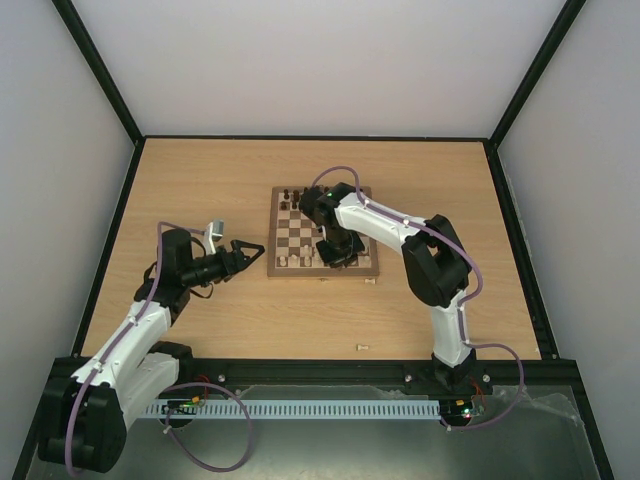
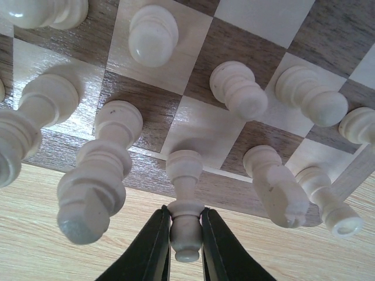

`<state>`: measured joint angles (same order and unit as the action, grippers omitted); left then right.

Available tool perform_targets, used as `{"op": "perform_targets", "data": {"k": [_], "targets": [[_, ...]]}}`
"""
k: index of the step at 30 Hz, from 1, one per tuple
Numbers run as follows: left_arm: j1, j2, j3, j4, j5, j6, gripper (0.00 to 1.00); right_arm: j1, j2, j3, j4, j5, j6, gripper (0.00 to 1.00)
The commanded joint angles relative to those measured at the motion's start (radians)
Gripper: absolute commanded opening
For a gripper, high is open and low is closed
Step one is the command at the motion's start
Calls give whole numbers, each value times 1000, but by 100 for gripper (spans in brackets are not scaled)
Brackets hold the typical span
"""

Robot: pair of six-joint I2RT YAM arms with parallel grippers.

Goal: Set up the chess pieces on the board
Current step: Place the chess piece on the chessboard.

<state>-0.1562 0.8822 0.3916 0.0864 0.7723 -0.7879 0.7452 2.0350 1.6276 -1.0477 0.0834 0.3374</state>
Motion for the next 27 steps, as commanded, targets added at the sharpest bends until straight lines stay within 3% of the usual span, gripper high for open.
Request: {"op": "perform_targets", "data": {"k": [1,9,27], "targets": [[7,4,-8,-8,23,15,90,-9,23,-11,-29,16,-14,15],[16,4,-8,-9,28,18,90,-11,31,4,-30,22,-14,20],[27,7,-9,-8,30,24,90,-19,34,61,-13,68,-12,18]]}}
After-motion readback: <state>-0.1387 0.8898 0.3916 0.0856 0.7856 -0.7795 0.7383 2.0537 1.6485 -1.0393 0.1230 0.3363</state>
